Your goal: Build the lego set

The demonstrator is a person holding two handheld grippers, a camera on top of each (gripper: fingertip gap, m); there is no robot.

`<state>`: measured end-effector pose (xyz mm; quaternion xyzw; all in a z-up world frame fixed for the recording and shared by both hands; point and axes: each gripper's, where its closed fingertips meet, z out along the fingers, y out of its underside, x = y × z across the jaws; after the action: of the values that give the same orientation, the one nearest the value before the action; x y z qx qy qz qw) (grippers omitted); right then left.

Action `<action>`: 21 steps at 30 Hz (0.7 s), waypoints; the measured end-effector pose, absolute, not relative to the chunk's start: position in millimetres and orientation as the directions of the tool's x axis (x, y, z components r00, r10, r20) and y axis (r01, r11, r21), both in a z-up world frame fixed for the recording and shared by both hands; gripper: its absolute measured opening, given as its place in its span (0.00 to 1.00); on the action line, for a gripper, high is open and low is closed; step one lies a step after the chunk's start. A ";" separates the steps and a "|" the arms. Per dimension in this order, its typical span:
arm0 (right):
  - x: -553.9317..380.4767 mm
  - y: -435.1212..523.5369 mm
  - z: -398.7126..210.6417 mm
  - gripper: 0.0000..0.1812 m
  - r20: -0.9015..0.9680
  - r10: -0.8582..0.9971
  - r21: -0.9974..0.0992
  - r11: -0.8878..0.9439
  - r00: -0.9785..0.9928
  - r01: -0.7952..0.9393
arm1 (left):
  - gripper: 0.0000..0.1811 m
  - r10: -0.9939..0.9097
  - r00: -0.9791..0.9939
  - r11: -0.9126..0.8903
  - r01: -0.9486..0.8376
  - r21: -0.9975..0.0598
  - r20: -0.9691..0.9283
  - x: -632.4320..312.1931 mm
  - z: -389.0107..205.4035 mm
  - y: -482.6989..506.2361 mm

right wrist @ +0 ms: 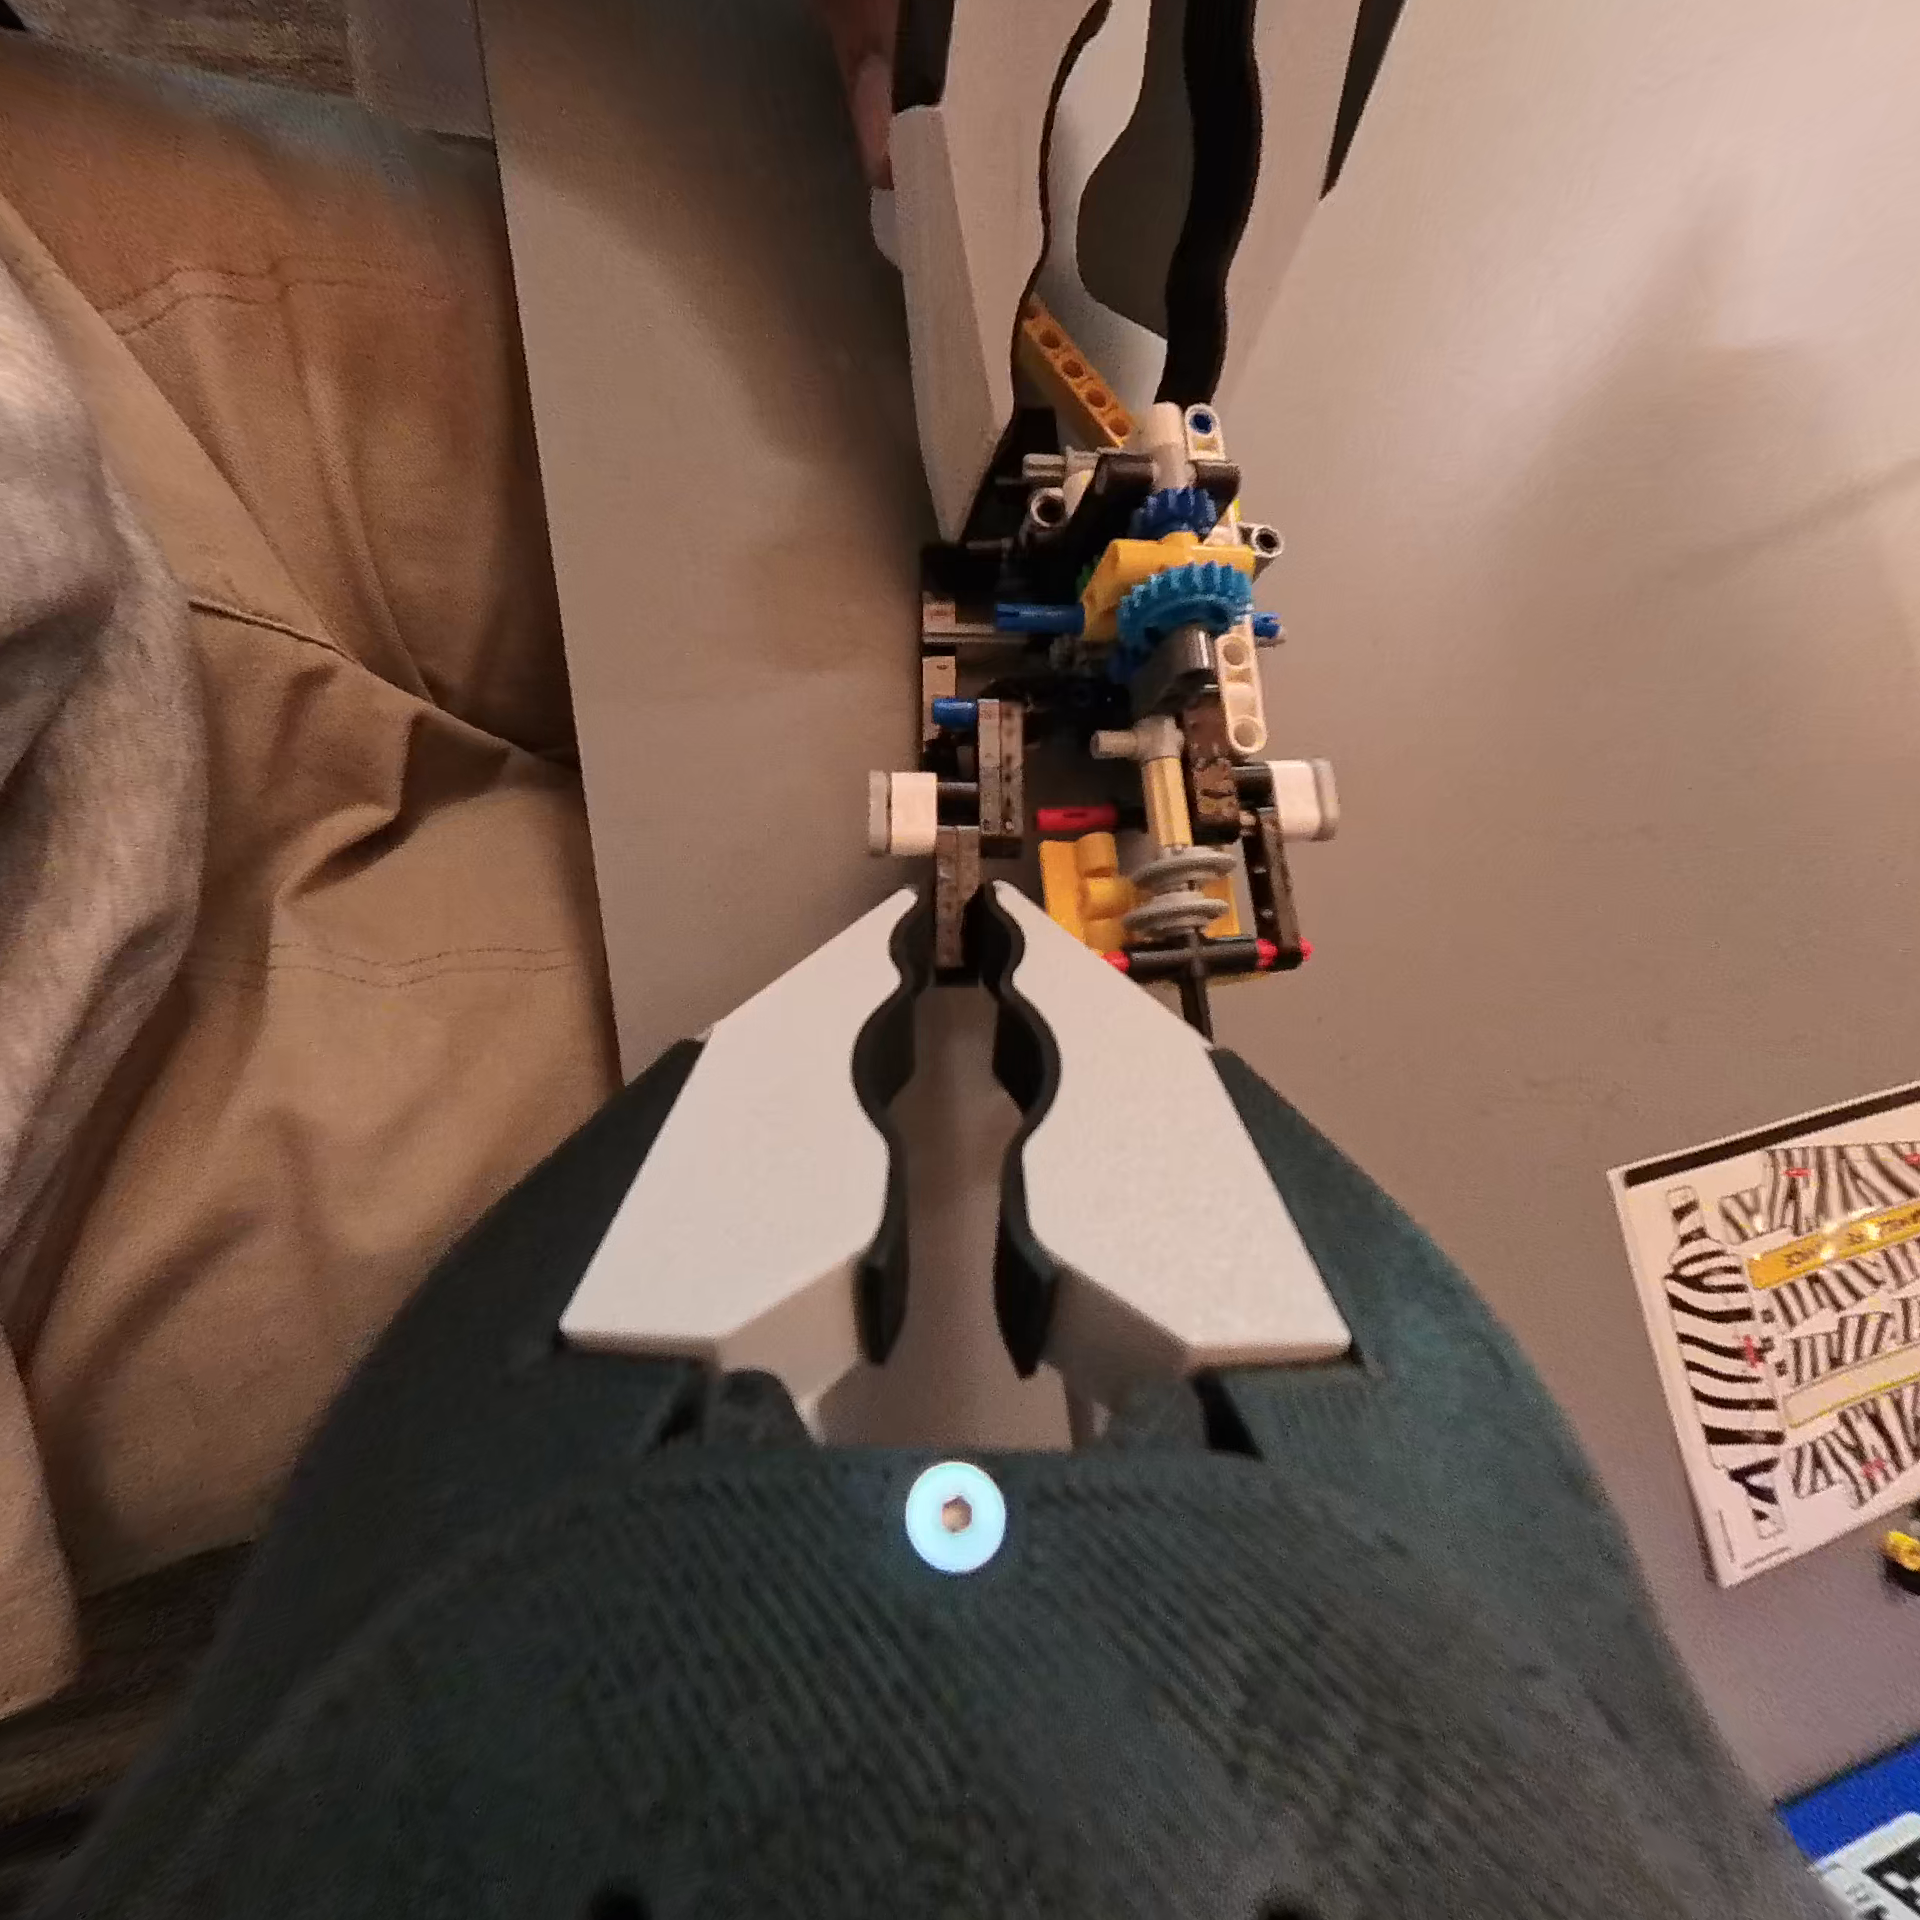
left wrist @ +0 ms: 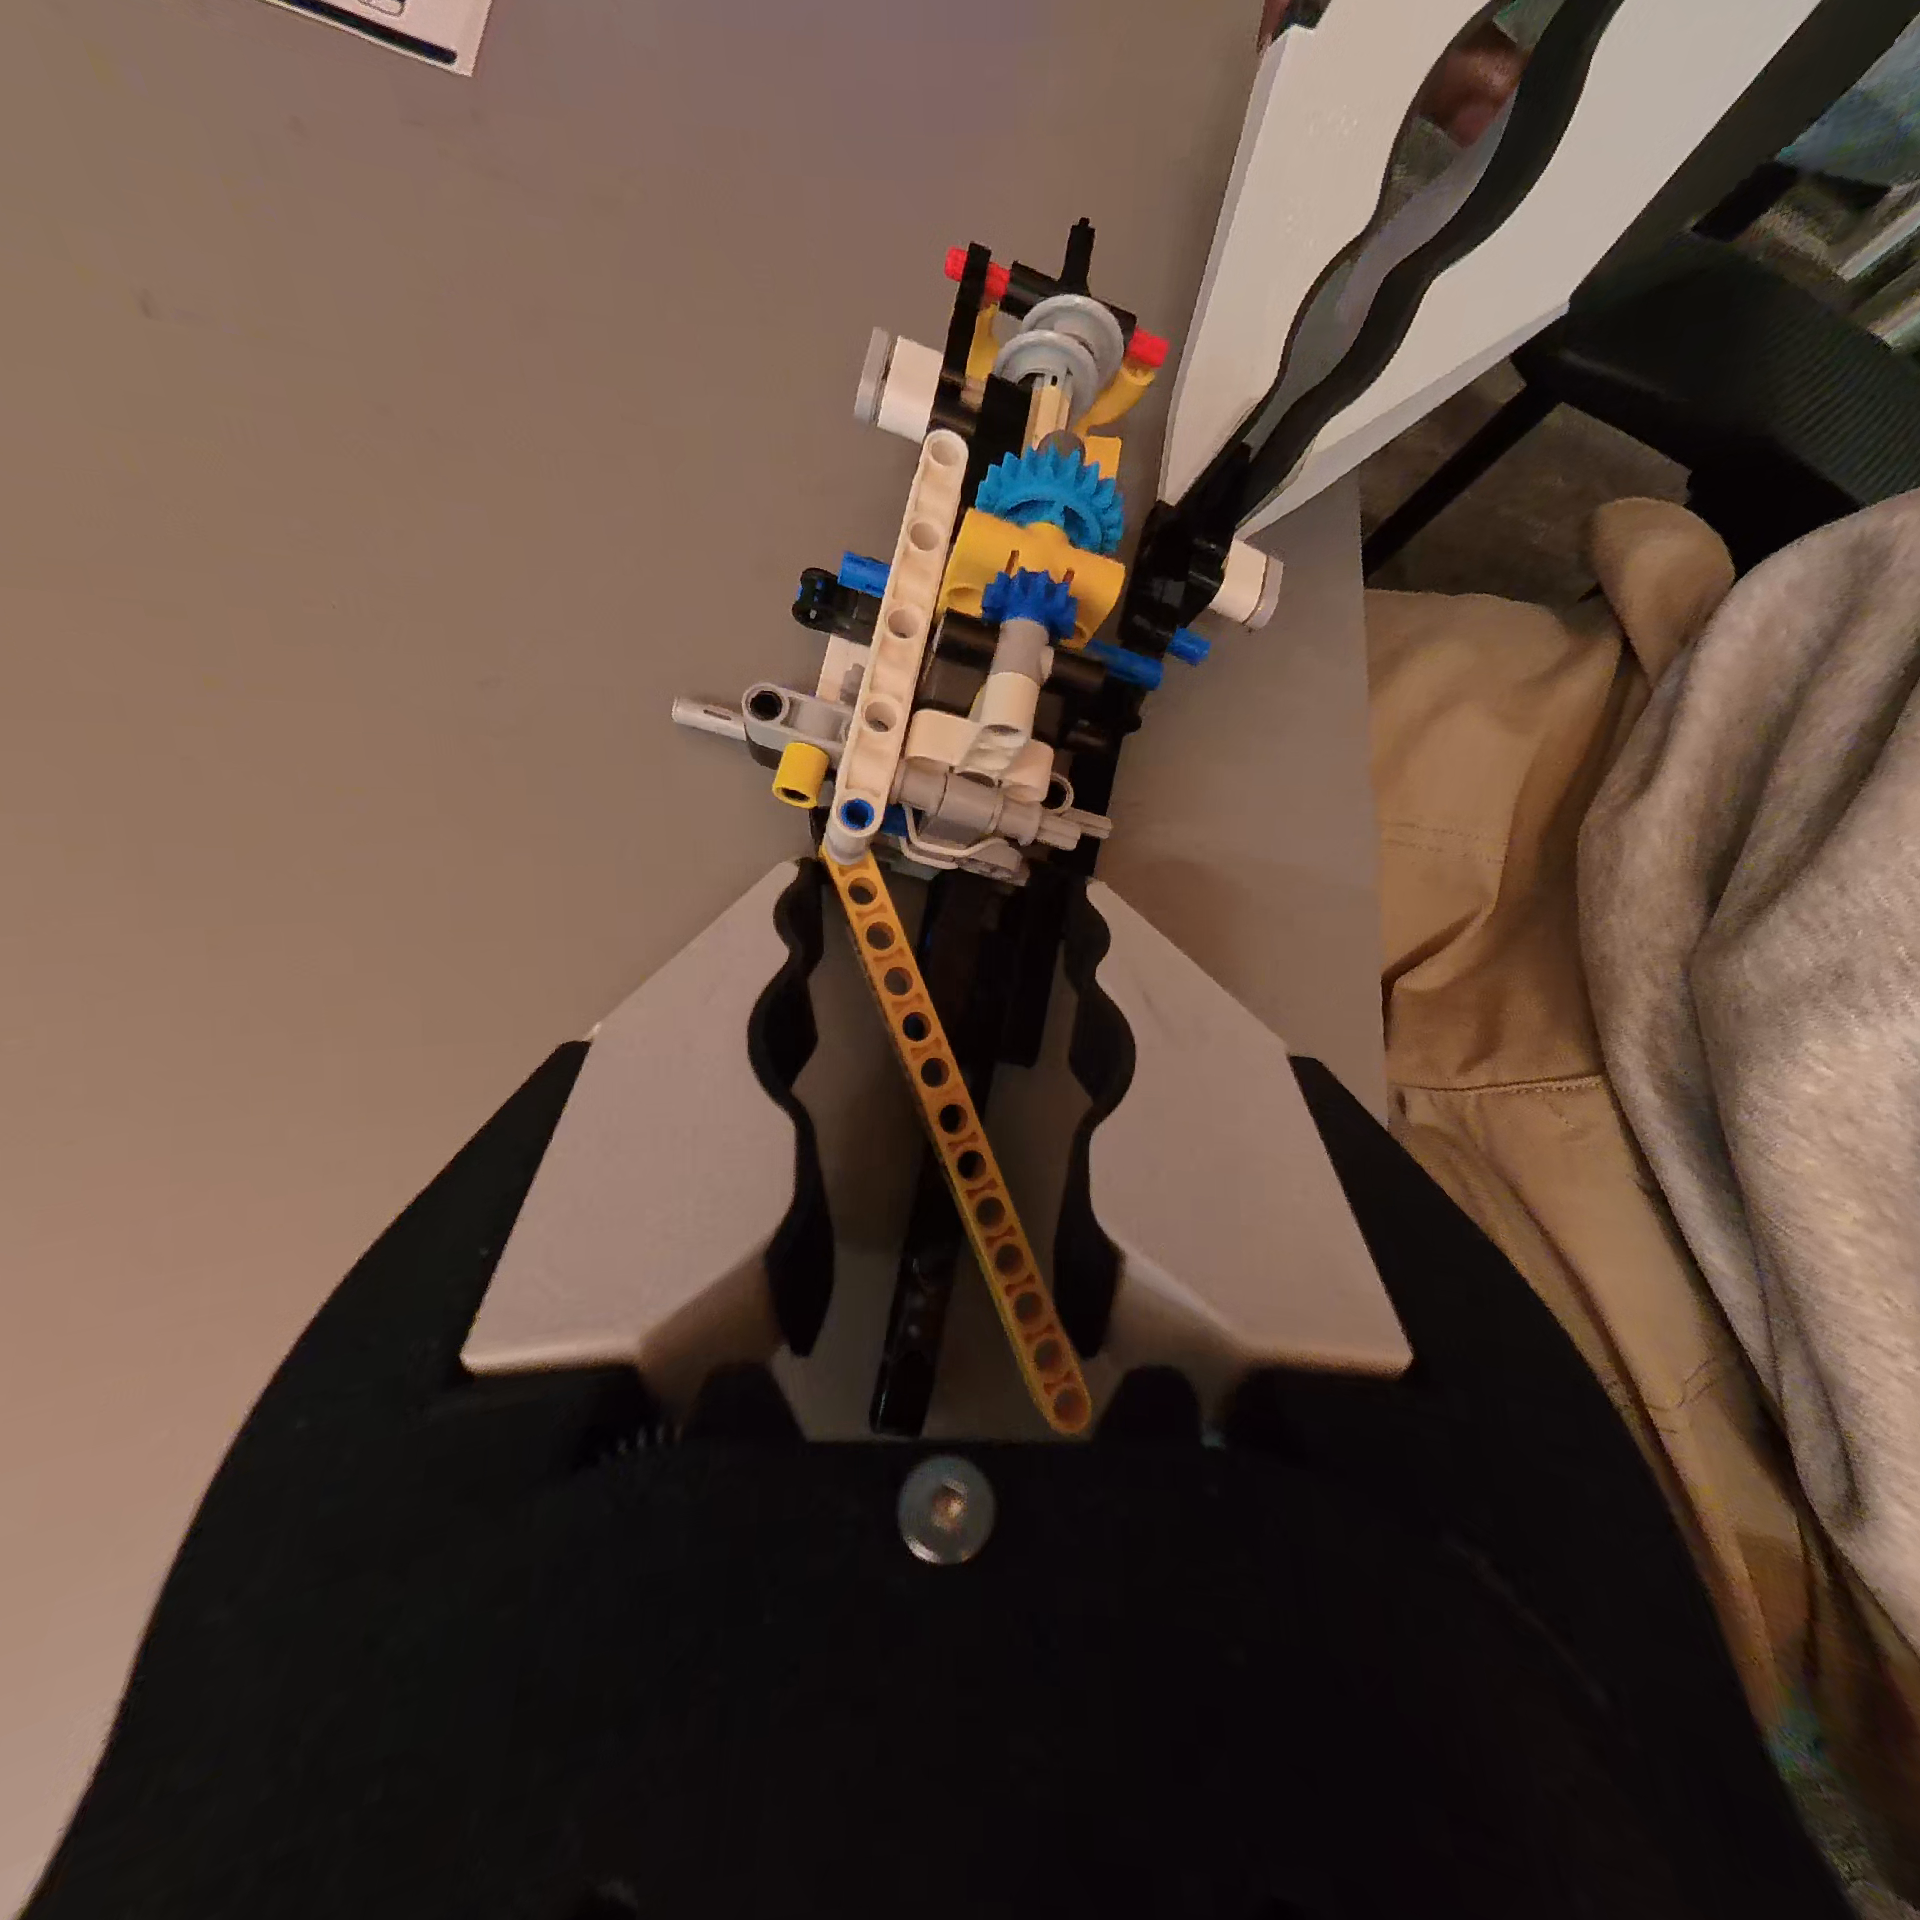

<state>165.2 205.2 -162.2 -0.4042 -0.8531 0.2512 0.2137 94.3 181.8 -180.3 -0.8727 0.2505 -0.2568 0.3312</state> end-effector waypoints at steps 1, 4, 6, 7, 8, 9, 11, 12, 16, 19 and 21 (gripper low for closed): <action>165.5 204.8 -162.2 0.04 0.174 0.790 -0.602 0.558 -0.588 0.572 | 0.25 -0.608 0.743 -0.655 -0.271 -0.706 0.279 94.3 -180.1 181.7; 165.5 204.9 -162.0 0.03 0.191 0.778 -0.602 0.575 -0.599 0.554 | 0.25 -0.611 0.747 -0.654 -0.288 -0.700 0.263 94.5 -179.7 181.3; 164.7 206.1 -162.0 0.04 0.190 0.776 -0.601 0.576 -0.601 0.554 | 0.25 -0.614 0.747 -0.654 -0.299 -0.695 0.256 95.2 -179.4 180.6; 164.3 206.5 -162.0 0.04 0.188 0.777 -0.602 0.574 -0.601 0.554 | 0.25 -0.614 0.748 -0.654 -0.306 -0.692 0.250 95.0 -179.7 180.3; 164.2 206.3 -161.8 0.04 0.179 0.779 -0.605 0.569 -0.601 0.556 | 0.25 -0.614 0.750 -0.654 -0.310 -0.690 0.246 94.7 -179.6 180.2; 164.1 205.7 -161.5 0.04 0.171 0.781 -0.611 0.563 -0.601 0.557 | 0.25 -0.614 0.751 -0.654 -0.313 -0.689 0.242 94.4 -179.5 180.1; 164.2 205.7 -161.6 0.04 0.164 0.786 -0.615 0.554 -0.596 0.562 | 0.25 -0.615 0.753 -0.653 -0.319 -0.687 0.235 94.2 -179.4 180.1; 164.6 205.3 -161.8 0.04 0.164 0.788 -0.616 0.552 -0.594 0.562 | 0.25 -0.615 0.754 -0.652 -0.321 -0.687 0.232 94.2 -179.4 180.1; 165.6 204.7 -161.4 0.04 0.170 0.788 -0.618 0.553 -0.592 0.559 | 0.25 -0.615 0.756 -0.653 -0.329 -0.682 0.224 94.8 -179.0 180.1; 166.0 205.4 -161.2 0.04 0.166 0.787 -0.618 0.553 -0.594 0.559 | 0.25 -0.615 0.757 -0.655 -0.334 -0.678 0.221 95.2 -179.2 179.8; 165.7 205.9 -161.1 0.04 0.165 0.786 -0.617 0.553 -0.595 0.560 | 0.26 -0.614 0.758 -0.656 -0.337 -0.675 0.219 95.1 -179.4 179.6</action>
<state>165.7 205.9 -161.1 -0.3940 -0.8540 0.2612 0.2172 95.1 179.6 -179.4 -0.8831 0.2691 -0.2200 0.3152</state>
